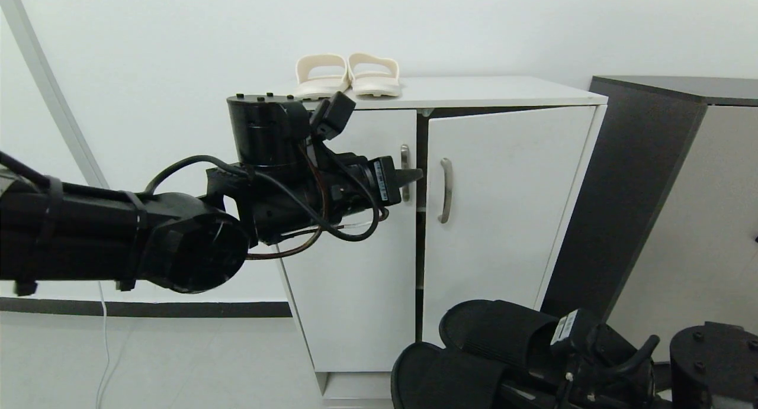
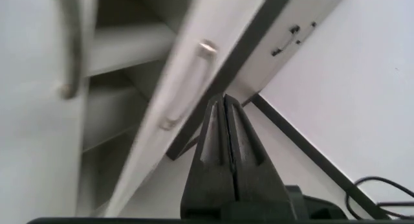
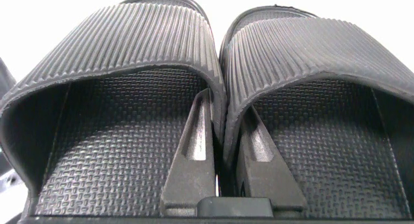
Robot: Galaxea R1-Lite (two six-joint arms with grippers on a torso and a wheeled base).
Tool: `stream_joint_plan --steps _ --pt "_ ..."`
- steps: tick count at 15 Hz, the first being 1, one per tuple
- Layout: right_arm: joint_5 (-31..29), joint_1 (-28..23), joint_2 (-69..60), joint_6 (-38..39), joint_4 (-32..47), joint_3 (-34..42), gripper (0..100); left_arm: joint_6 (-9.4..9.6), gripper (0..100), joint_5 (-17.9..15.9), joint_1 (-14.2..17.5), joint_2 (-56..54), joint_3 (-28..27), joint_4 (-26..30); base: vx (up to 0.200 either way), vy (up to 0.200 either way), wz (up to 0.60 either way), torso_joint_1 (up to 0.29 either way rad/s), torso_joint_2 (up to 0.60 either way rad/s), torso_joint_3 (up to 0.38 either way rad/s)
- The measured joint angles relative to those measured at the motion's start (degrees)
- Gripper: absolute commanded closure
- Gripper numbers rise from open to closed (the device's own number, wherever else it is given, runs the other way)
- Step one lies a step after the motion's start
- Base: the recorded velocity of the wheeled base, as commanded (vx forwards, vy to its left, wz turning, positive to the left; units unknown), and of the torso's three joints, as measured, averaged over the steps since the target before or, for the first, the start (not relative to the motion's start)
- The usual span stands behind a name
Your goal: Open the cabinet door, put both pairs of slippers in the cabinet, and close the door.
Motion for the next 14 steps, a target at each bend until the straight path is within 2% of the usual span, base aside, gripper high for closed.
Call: stream_joint_plan --steps 4,7,10,14 --pt "0.80 0.23 -0.02 -0.55 -0.46 0.79 100 -1.00 100 -2.66 3.10 3.00 -4.28 0.00 0.000 0.000 0.00 0.000 0.00 0.000" --pt "0.91 0.28 -0.02 -0.55 -0.46 0.99 100 -2.26 100 -4.28 3.45 6.62 -8.57 0.17 0.000 0.000 0.00 0.000 0.00 0.000" --pt "2.32 0.26 -0.02 -1.01 -0.77 1.66 100 -2.36 100 -7.20 3.21 9.78 -11.80 0.04 0.000 0.000 0.00 0.000 0.00 0.000" --pt "2.35 0.26 -0.02 -1.65 -0.96 2.12 100 -2.36 100 -7.81 3.21 12.64 -15.10 0.02 0.000 0.000 0.00 0.000 0.00 0.000"
